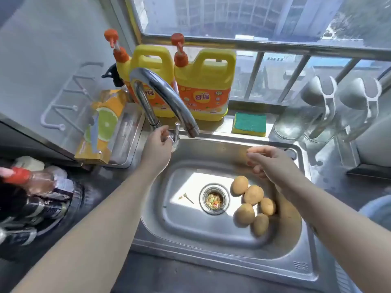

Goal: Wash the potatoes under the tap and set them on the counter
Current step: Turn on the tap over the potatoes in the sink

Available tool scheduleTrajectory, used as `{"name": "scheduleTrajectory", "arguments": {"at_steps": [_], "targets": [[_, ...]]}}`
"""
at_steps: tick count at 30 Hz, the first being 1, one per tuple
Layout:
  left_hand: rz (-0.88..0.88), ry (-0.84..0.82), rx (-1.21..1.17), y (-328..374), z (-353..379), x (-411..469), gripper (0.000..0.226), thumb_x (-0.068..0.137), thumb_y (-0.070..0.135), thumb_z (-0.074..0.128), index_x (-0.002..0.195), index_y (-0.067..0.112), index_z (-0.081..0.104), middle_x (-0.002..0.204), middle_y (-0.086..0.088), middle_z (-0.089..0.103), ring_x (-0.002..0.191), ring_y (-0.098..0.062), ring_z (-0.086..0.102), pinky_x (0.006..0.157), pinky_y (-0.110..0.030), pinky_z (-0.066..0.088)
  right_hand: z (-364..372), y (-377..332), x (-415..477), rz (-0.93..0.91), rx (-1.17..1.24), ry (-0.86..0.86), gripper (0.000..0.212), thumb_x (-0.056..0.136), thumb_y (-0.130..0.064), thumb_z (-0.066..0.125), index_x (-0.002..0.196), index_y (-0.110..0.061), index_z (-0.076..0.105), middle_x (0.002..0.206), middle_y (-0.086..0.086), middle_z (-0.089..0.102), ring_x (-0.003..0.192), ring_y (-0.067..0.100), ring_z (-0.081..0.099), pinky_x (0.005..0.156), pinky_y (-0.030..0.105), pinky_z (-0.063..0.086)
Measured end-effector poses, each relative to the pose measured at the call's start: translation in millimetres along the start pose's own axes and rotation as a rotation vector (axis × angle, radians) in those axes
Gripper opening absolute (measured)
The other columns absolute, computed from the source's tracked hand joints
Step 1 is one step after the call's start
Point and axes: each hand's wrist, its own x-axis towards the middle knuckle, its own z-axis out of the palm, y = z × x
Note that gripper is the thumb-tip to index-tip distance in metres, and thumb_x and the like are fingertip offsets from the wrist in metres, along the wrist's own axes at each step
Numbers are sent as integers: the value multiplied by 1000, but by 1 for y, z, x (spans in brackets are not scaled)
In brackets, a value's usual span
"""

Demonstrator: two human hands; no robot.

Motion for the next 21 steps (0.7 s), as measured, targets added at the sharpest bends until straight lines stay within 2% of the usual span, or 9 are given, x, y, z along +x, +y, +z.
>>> {"name": "scheduleTrajectory", "arguments": {"at_steps": [2, 4, 6, 9, 12, 14, 17, 21], "targets": [[57, -88, 71, 11, 0, 8, 34, 98, 18, 48, 131, 16, 58, 116, -1, 64, 93, -5, 60, 79, -21, 45, 0, 1, 3, 9, -18, 35, 4, 93, -17, 68, 92, -20, 71, 78, 3, 71, 51, 8, 53, 57, 24, 42], [83, -142, 158, 22, 2, 9, 15, 101, 20, 49, 104, 20, 64, 89, 4, 59, 72, -3, 52, 64, -22, 38, -2, 6, 1, 32, -17, 43, 4, 93, -19, 68, 95, -20, 72, 79, 3, 72, 54, 9, 55, 59, 25, 43], [129, -141, 218, 28, 6, 3, 30, 101, 25, 52, 72, 28, 50, 67, 7, 50, 61, -8, 44, 57, -31, 34, -4, 6, -2, 34, -21, 50, 5, 94, -19, 67, 96, -19, 72, 79, 1, 71, 57, 10, 55, 61, 25, 44], [190, -97, 303, 31, 4, -7, 45, 101, 22, 54, 61, 28, 35, 58, 8, 41, 58, -12, 38, 52, -35, 25, -6, 8, -6, 39, -35, 61, 6, 94, -19, 67, 97, -19, 72, 77, 0, 71, 57, 10, 55, 62, 26, 44], [246, -58, 343, 31, 4, -9, 44, 101, 22, 55, 63, 31, 35, 58, 11, 41, 59, -18, 39, 53, -37, 24, -7, 12, -8, 62, -36, 69, 6, 94, -19, 67, 97, -18, 72, 77, 0, 71, 52, 7, 53, 61, 26, 43], [289, -47, 370, 27, 6, -10, 32, 101, 22, 57, 71, 27, 48, 62, 7, 49, 64, -23, 47, 56, -36, 28, -8, 16, -10, 70, -43, 76, 7, 94, -20, 67, 98, -18, 72, 75, -2, 71, 51, 6, 53, 61, 26, 42], [415, -52, 562, 10, 12, -11, 14, 99, 17, 60, 94, 8, 70, 84, -10, 68, 84, -34, 61, 65, -36, 38, -10, 20, -13, 73, -54, 84, 7, 93, -20, 67, 98, -18, 72, 74, -4, 72, 52, 6, 54, 61, 26, 42], [484, -111, 613, 3, 12, -8, 18, 99, 14, 58, 106, 6, 72, 97, -12, 71, 94, -34, 64, 72, -40, 46, -14, 20, -17, 72, -52, 96, 7, 94, -18, 66, 98, -18, 71, 77, -1, 71, 55, 10, 54, 61, 27, 43]]}}
